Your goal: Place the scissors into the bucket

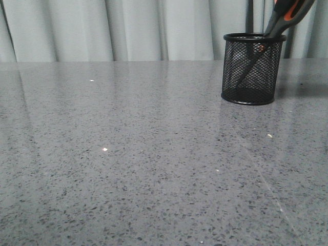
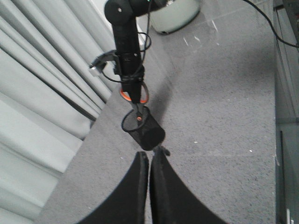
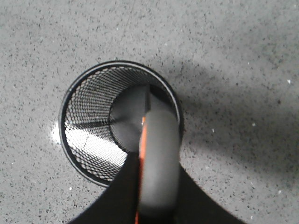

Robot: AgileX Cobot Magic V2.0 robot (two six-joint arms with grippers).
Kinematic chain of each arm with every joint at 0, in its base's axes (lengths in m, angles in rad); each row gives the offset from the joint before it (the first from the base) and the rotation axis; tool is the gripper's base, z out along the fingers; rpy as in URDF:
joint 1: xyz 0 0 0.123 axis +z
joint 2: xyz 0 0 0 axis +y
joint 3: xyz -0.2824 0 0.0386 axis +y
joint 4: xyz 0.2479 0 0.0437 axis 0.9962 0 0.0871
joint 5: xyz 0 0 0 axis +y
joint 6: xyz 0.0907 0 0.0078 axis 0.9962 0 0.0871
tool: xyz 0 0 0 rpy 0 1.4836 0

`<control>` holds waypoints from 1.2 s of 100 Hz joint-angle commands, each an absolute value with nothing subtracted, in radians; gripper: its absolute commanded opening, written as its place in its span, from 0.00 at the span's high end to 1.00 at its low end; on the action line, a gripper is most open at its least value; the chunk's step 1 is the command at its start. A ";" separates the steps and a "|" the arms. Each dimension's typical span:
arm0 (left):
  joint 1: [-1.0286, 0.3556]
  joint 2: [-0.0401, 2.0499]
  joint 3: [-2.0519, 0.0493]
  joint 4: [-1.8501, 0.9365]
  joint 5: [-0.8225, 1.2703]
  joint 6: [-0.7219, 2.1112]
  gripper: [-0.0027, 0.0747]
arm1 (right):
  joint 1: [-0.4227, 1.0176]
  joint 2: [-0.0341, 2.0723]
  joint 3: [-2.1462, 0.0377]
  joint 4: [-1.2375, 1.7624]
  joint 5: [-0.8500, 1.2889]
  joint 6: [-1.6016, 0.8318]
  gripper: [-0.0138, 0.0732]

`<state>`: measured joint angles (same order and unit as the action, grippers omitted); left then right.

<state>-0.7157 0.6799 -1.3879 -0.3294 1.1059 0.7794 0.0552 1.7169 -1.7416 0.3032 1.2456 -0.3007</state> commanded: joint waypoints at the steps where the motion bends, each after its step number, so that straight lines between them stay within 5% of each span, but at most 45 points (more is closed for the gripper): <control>1: -0.725 0.687 -1.383 -0.371 1.037 0.767 0.99 | 0.050 1.690 -1.783 0.314 1.238 -0.304 0.90; 15: -0.725 0.687 -1.346 -0.375 1.034 0.767 0.99 | 0.050 1.691 -1.790 0.314 1.210 -0.304 0.74; 30: -0.725 0.687 -1.315 -0.377 1.031 0.767 0.99 | 0.050 1.691 -1.790 0.314 1.186 -0.304 0.40; 45: -0.725 0.687 -1.299 -0.377 1.008 0.767 0.99 | 0.050 1.689 -1.809 0.314 1.154 -0.304 0.27; 73: -0.725 0.687 -1.295 -0.229 0.789 0.597 0.99 | 0.050 1.668 -1.993 0.308 1.202 -0.293 0.34; 85: -0.725 0.670 -1.237 -0.091 0.662 0.478 0.99 | 0.050 1.605 -2.001 0.317 1.224 -0.287 0.56; 98: -0.725 0.614 -1.078 -0.057 0.496 0.458 0.99 | 0.054 1.493 -1.930 0.329 1.256 -0.291 0.93; 120: -0.725 0.495 -0.674 -0.068 0.056 0.458 0.99 | 0.100 1.134 -1.528 0.329 1.012 -0.373 0.89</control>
